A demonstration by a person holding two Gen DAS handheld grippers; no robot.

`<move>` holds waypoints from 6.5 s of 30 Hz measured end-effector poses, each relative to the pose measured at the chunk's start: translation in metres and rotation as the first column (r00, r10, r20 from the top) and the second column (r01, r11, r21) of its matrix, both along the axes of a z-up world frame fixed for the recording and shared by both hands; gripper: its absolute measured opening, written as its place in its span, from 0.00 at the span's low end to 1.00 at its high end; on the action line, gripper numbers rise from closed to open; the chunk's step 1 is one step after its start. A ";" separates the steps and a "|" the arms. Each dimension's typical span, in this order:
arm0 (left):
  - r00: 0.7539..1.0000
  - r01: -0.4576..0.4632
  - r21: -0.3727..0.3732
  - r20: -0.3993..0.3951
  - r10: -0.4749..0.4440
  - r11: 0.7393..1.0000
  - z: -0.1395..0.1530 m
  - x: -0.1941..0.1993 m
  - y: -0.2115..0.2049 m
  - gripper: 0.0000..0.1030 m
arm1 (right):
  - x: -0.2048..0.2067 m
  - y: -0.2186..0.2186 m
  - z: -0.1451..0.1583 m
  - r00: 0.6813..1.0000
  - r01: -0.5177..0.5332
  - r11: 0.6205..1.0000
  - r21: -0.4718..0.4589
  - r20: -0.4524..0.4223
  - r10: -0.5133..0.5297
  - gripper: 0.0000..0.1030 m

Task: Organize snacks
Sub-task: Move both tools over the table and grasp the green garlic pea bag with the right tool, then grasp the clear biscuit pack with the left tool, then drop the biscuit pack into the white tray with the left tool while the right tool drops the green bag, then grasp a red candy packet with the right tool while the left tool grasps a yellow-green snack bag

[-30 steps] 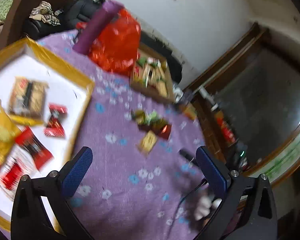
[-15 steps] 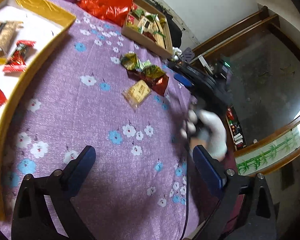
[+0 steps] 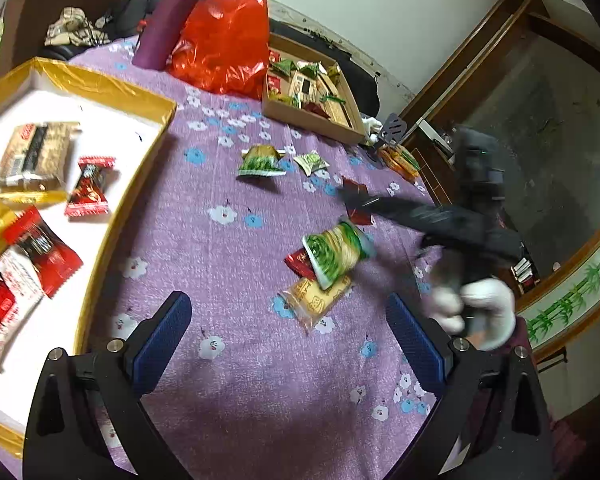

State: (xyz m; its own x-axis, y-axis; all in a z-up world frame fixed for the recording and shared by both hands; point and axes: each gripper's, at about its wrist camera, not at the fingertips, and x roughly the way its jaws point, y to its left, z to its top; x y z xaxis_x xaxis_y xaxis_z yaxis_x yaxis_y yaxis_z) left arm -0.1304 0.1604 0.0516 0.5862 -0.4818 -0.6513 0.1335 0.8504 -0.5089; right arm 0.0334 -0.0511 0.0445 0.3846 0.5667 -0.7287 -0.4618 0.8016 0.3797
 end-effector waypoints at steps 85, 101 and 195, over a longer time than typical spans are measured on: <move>0.990 0.028 0.335 0.119 -0.072 0.942 0.015 0.008 -0.018 0.30 | -0.057 -0.048 -0.030 0.938 0.318 0.945 -0.079 0.173 -0.301 0.39; 0.961 -0.261 0.266 0.157 0.225 0.928 0.016 -0.021 0.116 0.30 | -0.090 0.038 -0.001 0.990 0.109 0.993 0.035 0.089 -0.111 0.38; 0.994 0.082 0.435 -0.107 -0.040 0.896 -0.030 0.202 -0.061 0.72 | 0.033 -0.052 -0.043 0.923 0.383 0.923 -0.031 0.061 -0.381 0.34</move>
State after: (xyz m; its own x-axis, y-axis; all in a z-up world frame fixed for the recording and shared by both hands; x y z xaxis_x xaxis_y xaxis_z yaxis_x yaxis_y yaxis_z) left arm 0.0714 0.0996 0.0212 0.4917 -0.1677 -0.8545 0.1630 0.9817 -0.0989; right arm 0.0660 -0.1033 0.0012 0.6044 0.3387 -0.7211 -0.1358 0.9357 0.3256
